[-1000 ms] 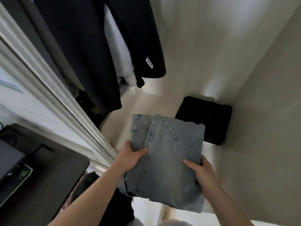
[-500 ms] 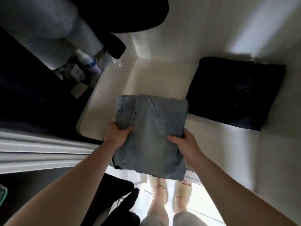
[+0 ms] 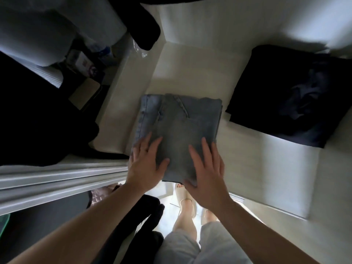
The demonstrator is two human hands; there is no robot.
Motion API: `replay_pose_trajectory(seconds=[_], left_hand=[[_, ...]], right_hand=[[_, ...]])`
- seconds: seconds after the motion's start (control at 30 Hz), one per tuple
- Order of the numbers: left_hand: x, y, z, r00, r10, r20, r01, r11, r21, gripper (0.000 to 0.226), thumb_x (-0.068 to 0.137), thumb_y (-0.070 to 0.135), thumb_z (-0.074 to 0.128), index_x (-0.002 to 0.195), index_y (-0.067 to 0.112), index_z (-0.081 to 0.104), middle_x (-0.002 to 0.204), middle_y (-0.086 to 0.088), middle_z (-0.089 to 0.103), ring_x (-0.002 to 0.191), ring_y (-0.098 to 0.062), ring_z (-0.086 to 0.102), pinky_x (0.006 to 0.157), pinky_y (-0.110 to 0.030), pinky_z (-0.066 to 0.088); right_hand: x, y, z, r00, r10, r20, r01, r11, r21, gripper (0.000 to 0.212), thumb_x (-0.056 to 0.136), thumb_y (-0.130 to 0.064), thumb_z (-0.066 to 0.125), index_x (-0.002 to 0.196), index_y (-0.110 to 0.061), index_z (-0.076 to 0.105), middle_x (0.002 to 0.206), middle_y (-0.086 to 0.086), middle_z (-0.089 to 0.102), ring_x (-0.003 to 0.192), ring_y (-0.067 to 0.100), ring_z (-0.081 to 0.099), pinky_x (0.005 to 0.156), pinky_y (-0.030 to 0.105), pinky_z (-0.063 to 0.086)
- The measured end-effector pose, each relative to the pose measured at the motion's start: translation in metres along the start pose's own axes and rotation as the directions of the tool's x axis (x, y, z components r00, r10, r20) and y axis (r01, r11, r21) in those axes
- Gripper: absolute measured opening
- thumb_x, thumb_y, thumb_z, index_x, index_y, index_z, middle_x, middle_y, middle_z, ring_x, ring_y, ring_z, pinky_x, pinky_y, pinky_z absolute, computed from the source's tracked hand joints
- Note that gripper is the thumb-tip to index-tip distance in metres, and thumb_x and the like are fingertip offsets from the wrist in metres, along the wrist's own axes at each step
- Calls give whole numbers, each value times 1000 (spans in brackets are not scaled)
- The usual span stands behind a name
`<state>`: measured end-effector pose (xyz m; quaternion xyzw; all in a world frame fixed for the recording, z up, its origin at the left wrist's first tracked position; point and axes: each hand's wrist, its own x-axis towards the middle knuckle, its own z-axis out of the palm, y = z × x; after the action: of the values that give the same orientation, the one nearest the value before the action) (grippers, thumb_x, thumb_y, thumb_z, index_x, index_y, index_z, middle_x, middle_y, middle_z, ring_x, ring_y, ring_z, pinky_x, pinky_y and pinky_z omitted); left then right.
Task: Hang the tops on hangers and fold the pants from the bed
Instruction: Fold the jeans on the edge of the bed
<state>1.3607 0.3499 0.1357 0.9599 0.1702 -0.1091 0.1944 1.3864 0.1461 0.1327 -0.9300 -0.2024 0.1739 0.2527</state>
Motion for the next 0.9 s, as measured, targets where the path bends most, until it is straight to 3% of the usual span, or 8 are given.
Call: replay_pose_trajectory(seconds=[0.1,0.2,0.27,0.37,0.47,0.67,0.8,0.9], left_hand=[[-31,-13,8,989,113,100,-123,987,101,86,80,66,56,154,29,33,165,-1,22,149,-31,22,113,-54,30],[-48,-23,21,973,153,172,-191,954,233,101,77,53,75,158,24,22,165,-6,20,149,-32,26,115,-52,34],[-48,-26,29,969,167,180,-215,933,287,102,79,42,77,159,21,17,165,-9,20,147,-33,30,117,-52,32],[-37,-24,35,966,162,203,-218,929,300,94,87,34,70,160,22,13,165,-8,19,148,-33,28,120,-53,26],[-27,-23,41,961,138,240,-209,930,302,85,92,27,64,160,22,14,166,-8,18,150,-33,23,120,-56,24],[1,-21,37,955,181,233,-256,900,353,85,84,17,70,158,20,27,163,-11,27,147,-35,31,116,-58,29],[41,-16,32,948,198,248,-287,868,406,91,87,21,64,160,24,10,167,-8,14,151,-33,20,118,-58,22],[76,-6,35,963,170,210,-245,875,417,95,86,18,62,160,28,3,168,-4,6,153,-29,12,118,-59,18]], right_hand=[[-13,-9,13,995,-45,94,57,990,-130,90,72,-43,79,151,-27,38,166,12,15,150,41,19,115,59,26],[-19,-10,25,988,-27,153,59,977,-204,89,72,-29,78,152,-28,38,164,12,23,148,39,27,114,59,30],[-16,-7,30,987,-17,158,53,973,-224,90,74,-20,75,154,-28,35,163,11,26,147,37,30,114,58,30],[-9,-2,38,979,1,206,46,974,-221,96,82,-21,69,159,-32,13,167,9,11,152,35,17,118,59,20],[-4,7,49,969,4,248,55,972,-229,98,92,-34,62,157,-34,-12,168,6,-9,154,32,0,120,59,8],[17,13,52,977,-10,211,53,979,-197,91,96,-47,54,157,-34,-12,167,5,-11,154,31,-3,119,61,2],[47,20,46,985,-5,173,32,987,-155,89,99,-45,47,152,-38,-24,165,1,-22,153,27,-13,118,60,-6],[77,29,38,990,-1,142,18,992,-122,86,100,-44,45,152,-39,-23,164,-1,-25,152,24,-17,117,58,-12]])
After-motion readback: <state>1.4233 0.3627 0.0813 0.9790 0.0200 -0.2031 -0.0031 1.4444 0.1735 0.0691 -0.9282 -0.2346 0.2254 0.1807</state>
